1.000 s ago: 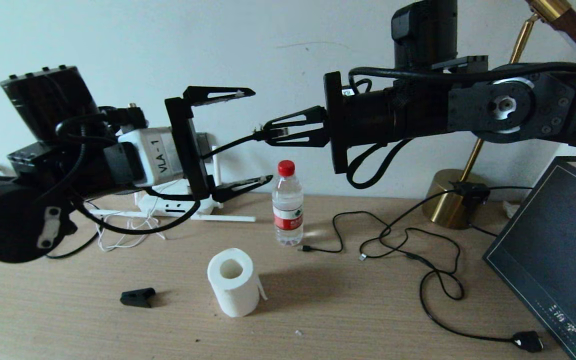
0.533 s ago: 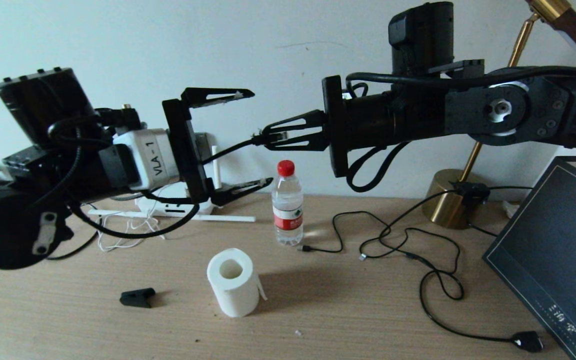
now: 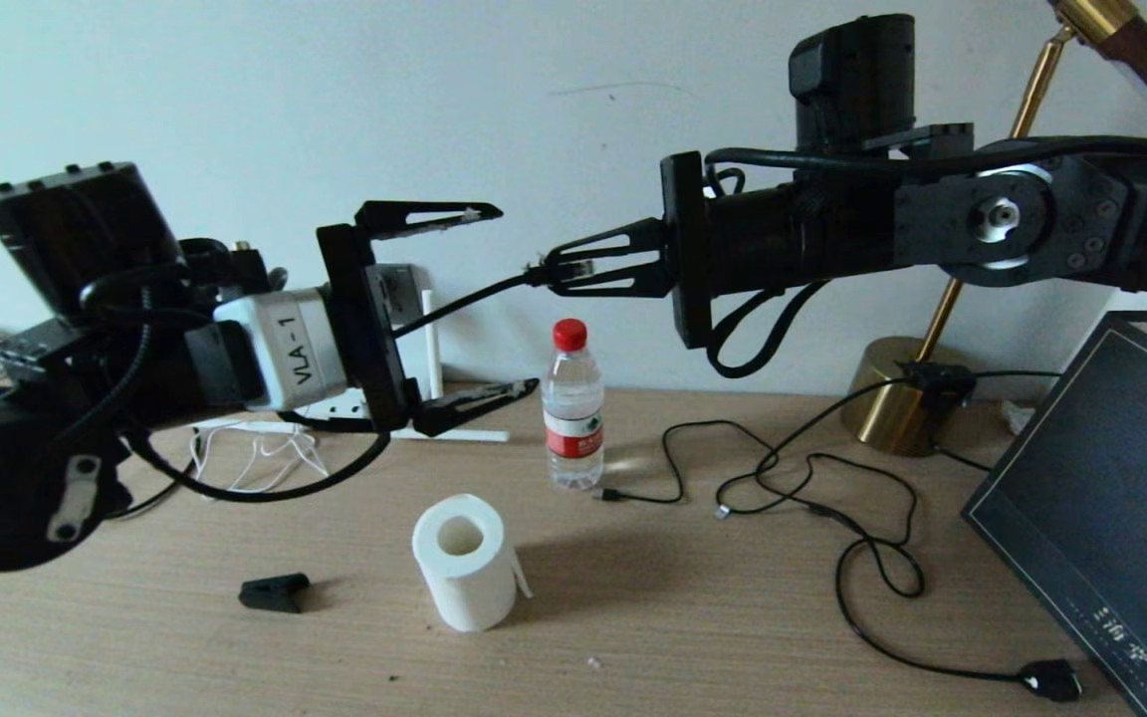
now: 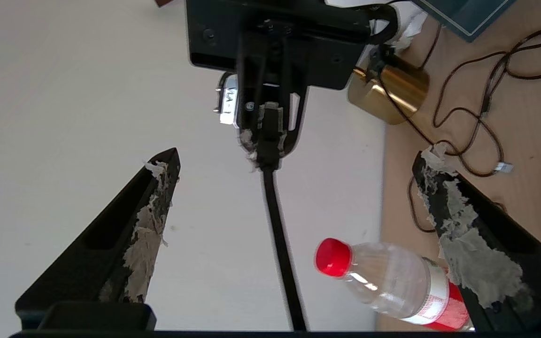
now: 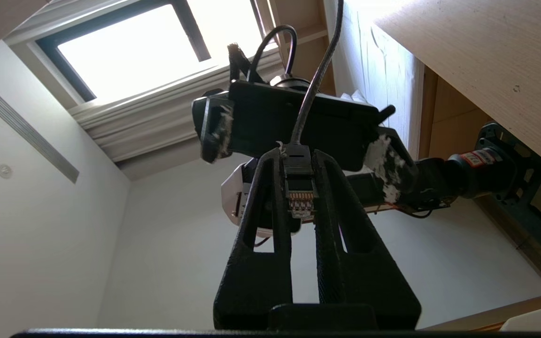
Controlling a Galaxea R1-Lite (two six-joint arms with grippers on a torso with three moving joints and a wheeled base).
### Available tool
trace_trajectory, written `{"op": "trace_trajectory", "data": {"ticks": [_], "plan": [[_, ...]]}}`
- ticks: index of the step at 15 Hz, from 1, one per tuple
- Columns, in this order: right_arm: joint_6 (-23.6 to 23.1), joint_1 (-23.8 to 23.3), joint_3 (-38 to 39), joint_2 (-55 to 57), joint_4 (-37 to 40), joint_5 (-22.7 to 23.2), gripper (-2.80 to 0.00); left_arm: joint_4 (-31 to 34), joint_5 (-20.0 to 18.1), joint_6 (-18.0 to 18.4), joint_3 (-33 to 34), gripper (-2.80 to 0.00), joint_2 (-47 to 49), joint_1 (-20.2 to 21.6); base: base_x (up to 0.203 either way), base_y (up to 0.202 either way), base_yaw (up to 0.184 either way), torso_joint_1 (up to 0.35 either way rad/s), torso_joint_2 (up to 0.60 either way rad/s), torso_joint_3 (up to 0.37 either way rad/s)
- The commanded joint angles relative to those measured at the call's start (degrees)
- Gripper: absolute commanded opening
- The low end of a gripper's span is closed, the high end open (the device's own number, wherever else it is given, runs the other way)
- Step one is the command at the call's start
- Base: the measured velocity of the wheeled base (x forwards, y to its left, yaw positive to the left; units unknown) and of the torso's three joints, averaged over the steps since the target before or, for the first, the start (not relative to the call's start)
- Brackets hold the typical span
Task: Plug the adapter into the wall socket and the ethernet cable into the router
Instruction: Hand it to the other hand
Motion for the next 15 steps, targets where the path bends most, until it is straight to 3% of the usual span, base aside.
{"op": "trace_trajectory", "data": {"ticks": [1, 15], "plan": [[0.5, -0.2, 0.0, -0.1, 0.0, 0.4, -2.8, -0.4, -0.3, 0.0, 0.6, 0.0, -0.1, 0.0, 0.0, 0.0, 0.0, 0.0, 0.0, 0.0], [0.5, 1.0, 0.4, 0.1, 0.1, 0.3, -2.8, -0.8, -0.3, -1.3, -1.2, 0.0, 0.8, 0.0, 0.0, 0.0, 0.0, 0.0, 0.0, 0.0]]}}
